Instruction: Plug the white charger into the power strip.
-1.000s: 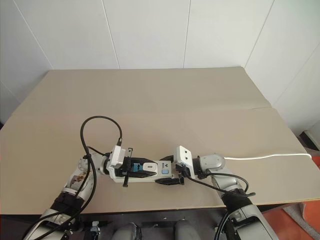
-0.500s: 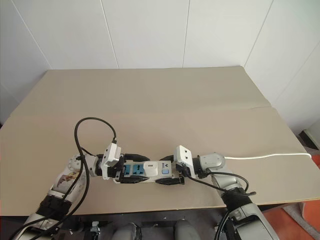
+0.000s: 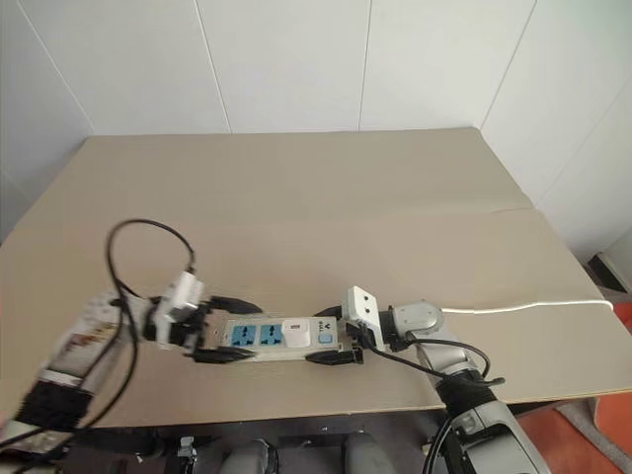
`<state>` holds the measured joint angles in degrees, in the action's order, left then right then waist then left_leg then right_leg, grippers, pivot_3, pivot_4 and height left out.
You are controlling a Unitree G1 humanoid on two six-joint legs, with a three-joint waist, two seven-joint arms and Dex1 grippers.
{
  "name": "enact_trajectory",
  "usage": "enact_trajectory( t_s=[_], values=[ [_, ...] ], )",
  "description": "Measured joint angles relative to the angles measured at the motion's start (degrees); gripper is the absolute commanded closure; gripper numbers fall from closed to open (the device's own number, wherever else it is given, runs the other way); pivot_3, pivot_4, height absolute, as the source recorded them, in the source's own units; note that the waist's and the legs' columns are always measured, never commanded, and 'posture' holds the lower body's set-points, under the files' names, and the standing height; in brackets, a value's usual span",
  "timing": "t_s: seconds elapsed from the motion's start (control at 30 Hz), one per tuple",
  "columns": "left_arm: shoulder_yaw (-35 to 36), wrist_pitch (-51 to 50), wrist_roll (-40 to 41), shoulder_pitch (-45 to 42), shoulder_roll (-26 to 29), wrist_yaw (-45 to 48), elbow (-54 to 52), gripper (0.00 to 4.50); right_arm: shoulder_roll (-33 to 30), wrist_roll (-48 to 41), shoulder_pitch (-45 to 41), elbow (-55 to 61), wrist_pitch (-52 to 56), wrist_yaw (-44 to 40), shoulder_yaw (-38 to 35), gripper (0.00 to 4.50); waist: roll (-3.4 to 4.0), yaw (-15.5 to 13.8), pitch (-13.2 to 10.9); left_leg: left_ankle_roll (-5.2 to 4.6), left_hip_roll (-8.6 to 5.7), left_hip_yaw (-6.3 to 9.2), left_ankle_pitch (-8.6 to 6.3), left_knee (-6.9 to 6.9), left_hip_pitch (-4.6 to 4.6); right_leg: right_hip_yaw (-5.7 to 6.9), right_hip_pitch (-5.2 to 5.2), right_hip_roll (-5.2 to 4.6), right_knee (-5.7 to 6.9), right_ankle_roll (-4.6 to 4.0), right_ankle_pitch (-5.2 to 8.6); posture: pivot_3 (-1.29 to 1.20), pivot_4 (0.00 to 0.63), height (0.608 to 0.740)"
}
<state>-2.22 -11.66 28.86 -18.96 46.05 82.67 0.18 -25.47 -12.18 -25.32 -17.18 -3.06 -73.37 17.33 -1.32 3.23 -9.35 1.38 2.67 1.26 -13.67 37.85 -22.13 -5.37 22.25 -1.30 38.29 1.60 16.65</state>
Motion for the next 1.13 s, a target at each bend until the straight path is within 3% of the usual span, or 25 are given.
enact_trajectory(
  t_s=[0.17,0.3,0.57,1.13],
  values=[
    [5.36,-1.30,2.79,-0.58,4.28,1.95,-1.86,0.28,-7.04,-0.31,4.98,7.43,1.94,1.32,-3.33,0.02,0.03,-1.21,-0.03,-0.13,-0.07,-0.01,-0.09,-0.02,-0.37,0.07,0.18,-0.13,-0.32,0.05,0.04,0.00,0.150,0.740],
    [8.19,-1.31,2.90,2.83,6.50,2.72,-2.36,0.28,-13.73,-3.49,11.45,15.79,5.87,3.26,-11.02,0.02,0.02,-1.26,-0.05,-0.14,-0.08,-0.03,-0.10,0.00,-1.02,0.02,0.89,-0.15,-0.23,0.03,0.02,0.00,0.150,0.740],
    [11.87,-1.15,1.77,7.77,11.09,2.93,-2.90,0.28,-21.72,-11.13,21.53,25.81,11.51,5.04,-24.84,0.02,-0.02,-0.89,-0.08,-0.14,-0.04,-0.06,-0.10,-0.01,-0.98,0.01,0.87,-0.09,-0.22,0.03,0.03,0.00,0.150,0.740],
    [13.04,-0.77,0.74,10.10,12.35,0.74,-3.85,0.28,-23.24,-12.85,23.80,26.88,13.44,6.04,-28.29,0.02,-0.02,-0.87,-0.09,-0.14,-0.04,-0.09,-0.10,0.00,-0.98,0.01,0.87,-0.08,-0.21,0.03,0.02,0.00,0.150,0.740]
  ],
)
